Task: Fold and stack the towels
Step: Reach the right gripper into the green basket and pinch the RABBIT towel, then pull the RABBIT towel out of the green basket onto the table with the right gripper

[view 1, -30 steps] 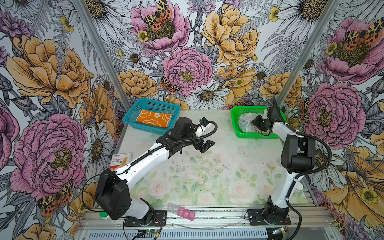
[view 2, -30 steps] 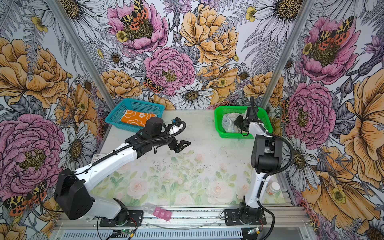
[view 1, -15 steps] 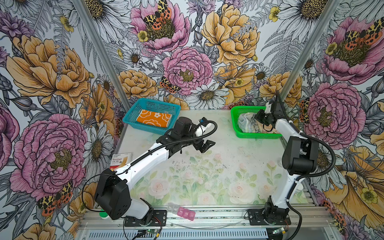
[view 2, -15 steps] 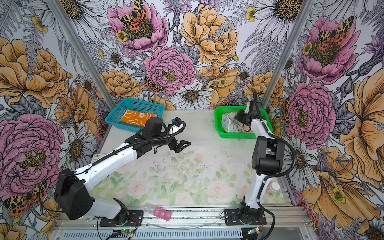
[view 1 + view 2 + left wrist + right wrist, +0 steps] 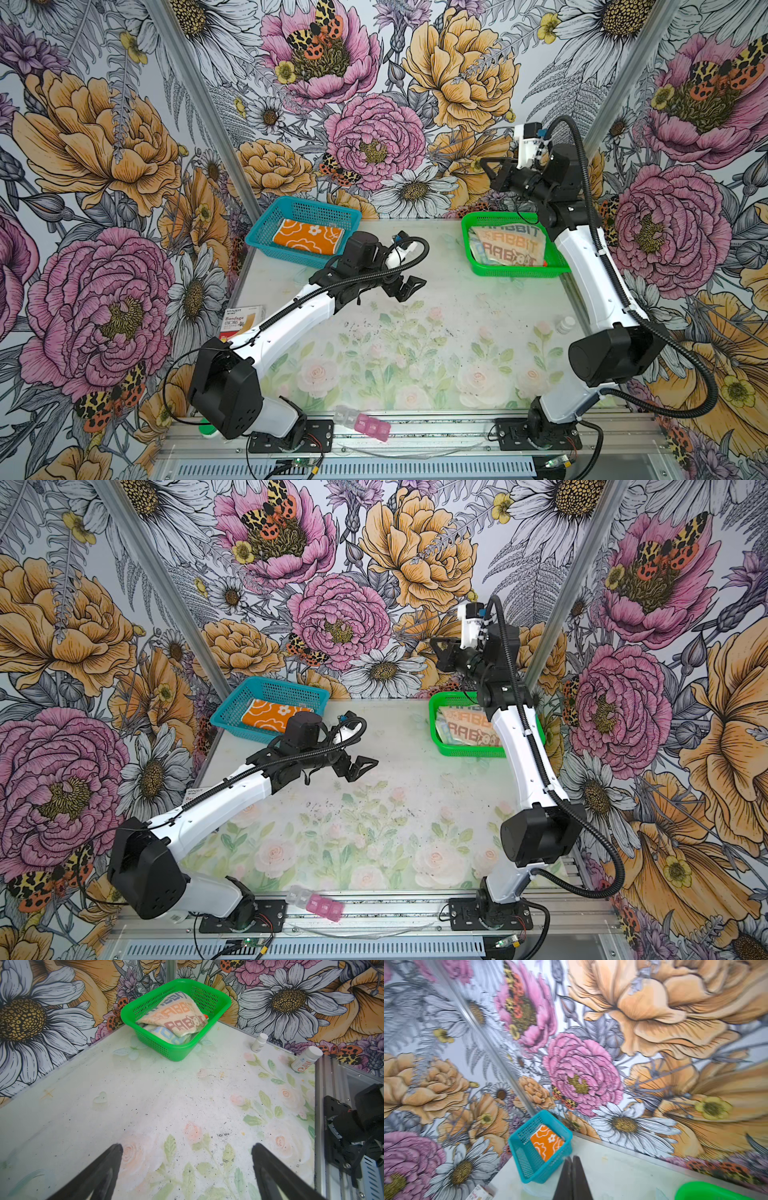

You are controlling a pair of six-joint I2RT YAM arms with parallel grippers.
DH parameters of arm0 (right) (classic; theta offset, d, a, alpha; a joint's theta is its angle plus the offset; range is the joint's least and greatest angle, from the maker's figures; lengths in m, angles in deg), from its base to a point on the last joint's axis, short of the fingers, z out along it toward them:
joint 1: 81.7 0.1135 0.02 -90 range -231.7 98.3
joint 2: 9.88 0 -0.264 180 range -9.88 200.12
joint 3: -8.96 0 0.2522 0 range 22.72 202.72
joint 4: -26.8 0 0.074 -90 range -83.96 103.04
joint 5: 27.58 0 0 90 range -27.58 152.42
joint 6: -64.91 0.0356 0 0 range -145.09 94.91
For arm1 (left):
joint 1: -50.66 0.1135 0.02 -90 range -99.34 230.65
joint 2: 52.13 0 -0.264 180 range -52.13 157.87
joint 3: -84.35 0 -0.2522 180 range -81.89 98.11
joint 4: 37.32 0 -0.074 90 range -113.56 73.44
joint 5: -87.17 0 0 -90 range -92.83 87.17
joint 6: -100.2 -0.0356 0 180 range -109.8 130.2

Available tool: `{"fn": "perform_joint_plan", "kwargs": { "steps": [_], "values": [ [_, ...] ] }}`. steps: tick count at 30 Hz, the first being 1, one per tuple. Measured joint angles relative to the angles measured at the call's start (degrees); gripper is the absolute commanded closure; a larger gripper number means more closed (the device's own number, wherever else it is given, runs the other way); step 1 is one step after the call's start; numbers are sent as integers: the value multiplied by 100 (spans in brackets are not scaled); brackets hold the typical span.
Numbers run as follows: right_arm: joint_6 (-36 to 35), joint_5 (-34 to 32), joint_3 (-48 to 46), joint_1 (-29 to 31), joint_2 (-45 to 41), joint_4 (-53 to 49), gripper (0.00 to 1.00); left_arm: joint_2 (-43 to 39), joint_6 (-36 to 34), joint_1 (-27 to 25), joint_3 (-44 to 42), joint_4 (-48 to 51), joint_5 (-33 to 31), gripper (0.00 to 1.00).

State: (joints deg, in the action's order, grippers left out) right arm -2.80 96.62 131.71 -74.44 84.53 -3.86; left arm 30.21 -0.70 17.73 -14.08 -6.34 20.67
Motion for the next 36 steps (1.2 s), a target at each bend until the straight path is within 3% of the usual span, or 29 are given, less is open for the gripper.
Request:
{"fn": "perform_joint_plan", "kwargs": {
  "steps": [1,2,3,5,7,10,14,20,25,36],
  "values": [
    [-48,-7,-39,173,-138,2,87,-11,11,63,0,-13,-2,1],
    [-72,-57,-153,284,-284,48,54,-20,33,111,0,-31,-4,1],
    [-107,-140,-306,330,-424,76,36,-28,44,144,0,-46,-7,1],
    [-160,-599,-798,291,-704,160,17,-37,48,201,0,-81,-9,1],
    [-173,-1239,-1370,149,-872,197,11,-37,70,203,0,-83,-9,1],
    [-61,-2096,-2072,-210,-754,146,12,-37,107,203,0,-83,-9,1],
    [151,-2542,-2382,-686,79,-28,14,-37,133,203,0,-85,-9,1],
    [249,-2691,-2393,-713,1335,-179,21,-37,149,203,0,-85,-9,1],
    [269,-2710,-2391,-621,1856,-262,23,-37,151,203,0,-85,-7,1],
    [260,-3001,-2192,-577,2017,-260,55,-9,155,205,0,-87,-2,1]
  ]
}}
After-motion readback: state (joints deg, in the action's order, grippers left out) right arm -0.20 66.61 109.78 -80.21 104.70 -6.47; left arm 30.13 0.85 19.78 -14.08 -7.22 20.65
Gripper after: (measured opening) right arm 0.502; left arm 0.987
